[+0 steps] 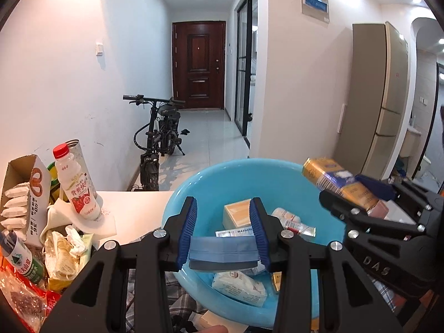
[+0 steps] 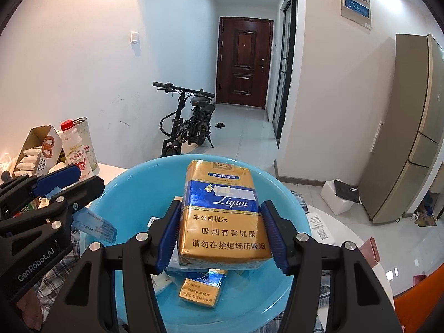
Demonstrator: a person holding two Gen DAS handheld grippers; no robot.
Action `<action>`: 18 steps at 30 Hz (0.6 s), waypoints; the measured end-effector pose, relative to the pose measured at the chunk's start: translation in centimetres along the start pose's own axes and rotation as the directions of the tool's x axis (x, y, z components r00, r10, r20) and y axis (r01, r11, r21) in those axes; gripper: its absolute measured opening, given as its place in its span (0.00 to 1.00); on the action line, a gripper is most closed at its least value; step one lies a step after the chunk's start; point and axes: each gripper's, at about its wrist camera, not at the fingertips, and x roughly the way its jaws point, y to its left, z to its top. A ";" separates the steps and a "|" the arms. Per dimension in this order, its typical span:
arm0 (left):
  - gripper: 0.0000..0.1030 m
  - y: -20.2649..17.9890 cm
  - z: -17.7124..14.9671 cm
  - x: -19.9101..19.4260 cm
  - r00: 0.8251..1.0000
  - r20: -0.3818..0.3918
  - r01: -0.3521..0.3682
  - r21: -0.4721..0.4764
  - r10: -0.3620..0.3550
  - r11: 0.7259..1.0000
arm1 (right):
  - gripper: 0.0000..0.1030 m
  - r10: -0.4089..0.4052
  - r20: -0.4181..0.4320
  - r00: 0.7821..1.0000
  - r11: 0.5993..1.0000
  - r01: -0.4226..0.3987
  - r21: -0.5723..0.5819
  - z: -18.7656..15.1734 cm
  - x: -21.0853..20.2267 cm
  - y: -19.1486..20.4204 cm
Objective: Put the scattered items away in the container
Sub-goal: 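Open the left gripper over the basin to drop the blue soap box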
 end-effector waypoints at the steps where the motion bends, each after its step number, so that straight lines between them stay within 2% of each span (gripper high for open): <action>1: 0.81 -0.2 0.0 0.0 1.000 0.002 -0.017 0.020 0.017 1.000 | 0.58 -0.001 0.001 1.000 1.000 0.001 0.003 0.0 -0.1 -0.1; 2: 0.97 -0.4 -0.1 -0.1 0.999 0.016 -0.043 0.036 0.043 0.998 | 0.58 -0.002 0.001 1.000 1.000 0.002 0.005 0.0 -0.2 -0.2; 3: 1.00 -0.5 -0.2 -0.4 0.996 0.045 -0.083 0.046 0.081 0.995 | 0.58 -0.006 0.002 1.000 1.000 0.006 0.007 0.0 -0.3 -0.4; 4: 1.00 -0.6 -0.1 -0.7 0.992 0.072 -0.111 0.053 0.107 0.992 | 0.58 -0.015 0.004 1.000 1.000 0.015 0.011 0.0 -0.3 -0.6; 6: 1.00 -0.6 0.0 -1.1 0.991 0.084 -0.109 0.061 0.104 0.992 | 0.58 -0.005 0.000 1.000 1.000 0.005 0.019 0.0 -0.4 -1.0; 18: 1.00 2.0 0.2 0.2 0.991 0.014 -0.135 -0.019 0.135 0.991 | 0.58 -0.004 -0.004 1.000 1.000 0.004 0.006 0.0 -0.5 -1.1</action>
